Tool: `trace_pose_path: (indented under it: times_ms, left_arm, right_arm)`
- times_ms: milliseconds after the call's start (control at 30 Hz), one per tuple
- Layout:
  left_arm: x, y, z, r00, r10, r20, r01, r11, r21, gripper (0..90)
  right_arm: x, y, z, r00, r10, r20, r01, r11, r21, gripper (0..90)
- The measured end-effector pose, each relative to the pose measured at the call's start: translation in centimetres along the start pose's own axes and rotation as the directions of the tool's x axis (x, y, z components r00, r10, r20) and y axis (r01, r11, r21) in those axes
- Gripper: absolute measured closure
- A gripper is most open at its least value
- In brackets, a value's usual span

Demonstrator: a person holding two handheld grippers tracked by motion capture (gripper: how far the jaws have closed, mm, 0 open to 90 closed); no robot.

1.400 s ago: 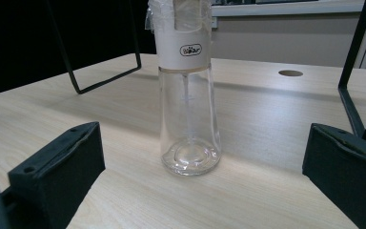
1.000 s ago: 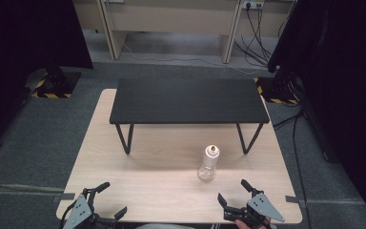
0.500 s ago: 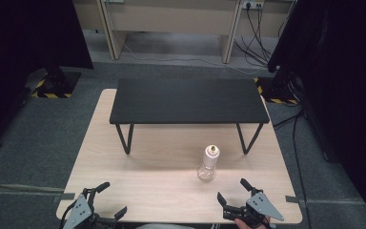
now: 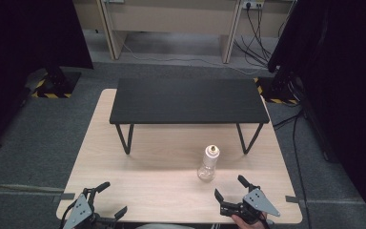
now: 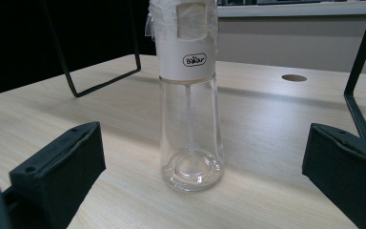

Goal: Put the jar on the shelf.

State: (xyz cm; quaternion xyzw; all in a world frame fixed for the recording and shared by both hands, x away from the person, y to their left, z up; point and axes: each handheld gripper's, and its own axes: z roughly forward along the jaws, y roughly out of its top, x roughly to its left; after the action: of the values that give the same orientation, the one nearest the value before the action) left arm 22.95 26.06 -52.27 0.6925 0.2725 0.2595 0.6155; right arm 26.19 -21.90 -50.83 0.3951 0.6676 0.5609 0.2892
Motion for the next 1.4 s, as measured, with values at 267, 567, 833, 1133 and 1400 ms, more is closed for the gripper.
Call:
trace_pose_path:
  times_ms: [267,567,833,1133,1400]
  left_arm:
    - [0.0,0.0,0.0,1.0000,0.001,-0.002,-0.001,1.0000,-0.001,0.0]
    - [0.1,0.0,0.0,1.0000,0.000,-0.004,0.000,1.0000,0.002,0.0]
    - [0.0,0.0,0.0,1.0000,0.000,-0.005,0.000,1.0000,0.002,0.0]
    - [0.0,0.0,0.0,1.0000,0.001,-0.005,-0.001,1.0000,0.003,0.0]
    - [0.1,0.0,0.0,1.0000,-0.002,-0.005,0.003,1.0000,0.002,0.0]
  right_arm:
    - [0.3,0.1,0.6,1.0000,-0.006,-0.001,0.006,1.000,-0.004,0.8]
    - [0.7,0.3,1.3,0.9998,-0.018,-0.004,0.018,1.000,-0.008,0.9]
    - [1.1,0.9,2.3,0.9988,-0.044,-0.022,0.044,0.999,-0.005,0.9]
    - [1.4,1.8,3.0,0.9975,-0.064,-0.032,0.063,0.998,-0.020,0.9]
    - [1.2,3.0,4.3,0.9969,-0.076,-0.021,0.076,0.997,-0.013,1.7]
